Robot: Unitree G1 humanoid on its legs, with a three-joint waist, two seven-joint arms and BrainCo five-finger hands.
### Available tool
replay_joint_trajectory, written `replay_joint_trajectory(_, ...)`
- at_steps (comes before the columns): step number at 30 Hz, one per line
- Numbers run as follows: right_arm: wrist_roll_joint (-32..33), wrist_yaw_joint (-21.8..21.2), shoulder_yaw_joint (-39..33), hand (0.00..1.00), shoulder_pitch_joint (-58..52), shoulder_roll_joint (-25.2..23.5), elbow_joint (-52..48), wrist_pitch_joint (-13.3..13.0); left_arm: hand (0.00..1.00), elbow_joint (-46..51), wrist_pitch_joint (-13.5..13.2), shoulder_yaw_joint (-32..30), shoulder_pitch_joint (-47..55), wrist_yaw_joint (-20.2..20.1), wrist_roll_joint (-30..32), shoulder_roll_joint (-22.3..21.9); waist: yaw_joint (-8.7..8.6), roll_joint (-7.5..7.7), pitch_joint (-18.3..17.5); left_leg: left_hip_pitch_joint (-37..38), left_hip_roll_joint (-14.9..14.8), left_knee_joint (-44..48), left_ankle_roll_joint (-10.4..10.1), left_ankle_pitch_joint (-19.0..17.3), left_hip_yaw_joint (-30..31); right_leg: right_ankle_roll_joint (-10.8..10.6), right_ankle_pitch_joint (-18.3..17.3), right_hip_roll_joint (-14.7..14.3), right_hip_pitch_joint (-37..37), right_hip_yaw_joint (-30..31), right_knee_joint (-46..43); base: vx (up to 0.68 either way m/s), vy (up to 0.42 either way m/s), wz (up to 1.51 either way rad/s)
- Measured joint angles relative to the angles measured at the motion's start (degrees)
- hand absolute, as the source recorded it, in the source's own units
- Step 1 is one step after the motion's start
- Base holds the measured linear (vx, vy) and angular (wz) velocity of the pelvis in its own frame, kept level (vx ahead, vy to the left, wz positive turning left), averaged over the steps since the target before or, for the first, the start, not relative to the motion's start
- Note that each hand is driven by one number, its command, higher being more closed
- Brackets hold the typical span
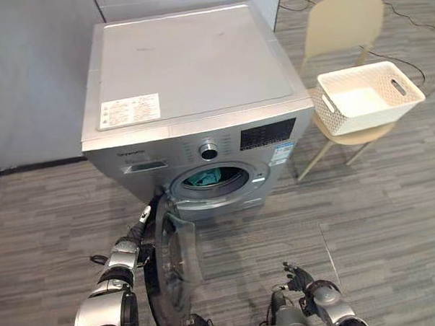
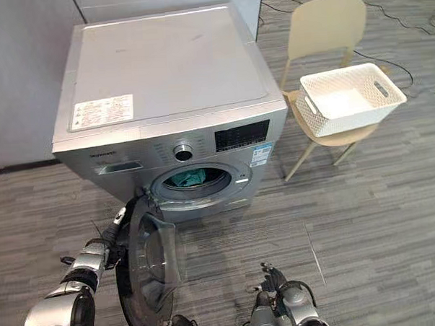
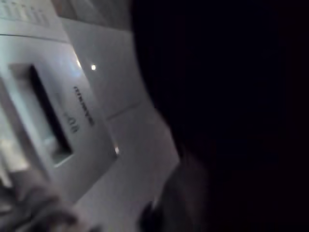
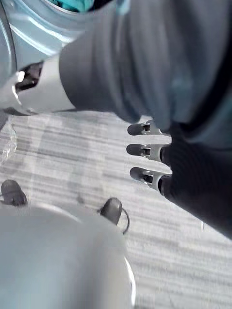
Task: Pick up the laundry basket with both hands and put the clothes into the washing machine.
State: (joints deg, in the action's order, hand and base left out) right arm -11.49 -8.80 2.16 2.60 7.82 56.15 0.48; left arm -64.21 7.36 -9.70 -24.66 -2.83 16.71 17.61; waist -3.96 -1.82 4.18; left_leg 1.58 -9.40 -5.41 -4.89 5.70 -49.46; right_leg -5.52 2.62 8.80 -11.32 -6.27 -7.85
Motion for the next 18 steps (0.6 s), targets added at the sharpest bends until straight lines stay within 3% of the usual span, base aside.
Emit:
replay_joint_trajectory(2, -0.33, 0.05, -1.42, 0.00, -0.16, 0.31, 2.45, 0.12, 0.00, 0.00, 1.01, 4.38, -1.37, 1.53, 0.08, 0.18, 0.00, -0.07, -0.04, -0.27, 0.58, 0.00, -0.01, -0.01, 0.01, -0.38, 1.63, 0.38, 0.12, 0.19, 1.51, -0.02, -0.039, -0.12)
replay_joint_trajectory(4, -0.42, 0.20, -1.07, 0.00, -0.19, 0.38, 2.80, 0.55, 0.00, 0.74, 2.41, 14.80, -4.87, 4.21, 1.77, 0.12, -0.34, -0.12, -0.01, -0.78, 1.46, 0.00, 0.78, -0.52, 0.38, -1.01, 4.67, 1.10, 0.32, -0.02, 3.66, -0.05, 0.022, -0.02)
replay_joint_trajectory(9, -0.28, 1.39, 0.15, 0.00, -0.69, -2.21, -1.62, 0.68, 0.00, 3.62, 3.66, 26.73, -6.42, 8.75, 1.75, 0.07, -0.38, -0.01, 0.04, -1.27, 3.32, -0.01, 2.70, -4.01, 0.28, -1.41, 4.84, 2.78, 0.34, -0.65, 4.41, -0.09, 0.036, 0.05)
replay_joint_trajectory(15, 0.70, 3.15, 1.21, 0.00, -0.91, -4.46, -7.55, 0.34, 0.00, 11.40, 4.10, 36.26, -3.82, 10.61, -0.95, -0.27, 0.09, 2.92, 0.03, -2.70, 5.98, -0.01, 4.01, -5.64, 0.92, -2.91, 4.98, 5.60, -0.17, -2.25, 4.72, -0.09, -0.008, 0.13)
replay_joint_trajectory(17, 2.56, 3.93, 2.41, 0.00, -0.70, -5.31, -8.24, 0.00, 0.00, 13.92, 4.06, 36.79, -3.59, 10.46, -2.96, -2.89, 0.35, 4.46, -0.35, -5.33, 6.33, 0.00, 5.05, -4.96, 2.99, -2.90, 4.99, 6.31, -0.99, -4.83, 4.76, -0.01, -0.095, 0.55)
replay_joint_trajectory(18, 3.02, 3.94, 3.55, 0.00, -0.41, -5.47, -8.25, -0.03, 0.00, 15.05, 2.82, 36.85, -3.65, 9.44, -3.69, -4.69, 0.34, 5.30, -0.59, -7.06, 6.31, 0.02, 6.04, -4.24, 4.83, -2.89, 5.00, 6.50, -1.22, -6.74, 4.98, 0.02, -0.094, 0.66)
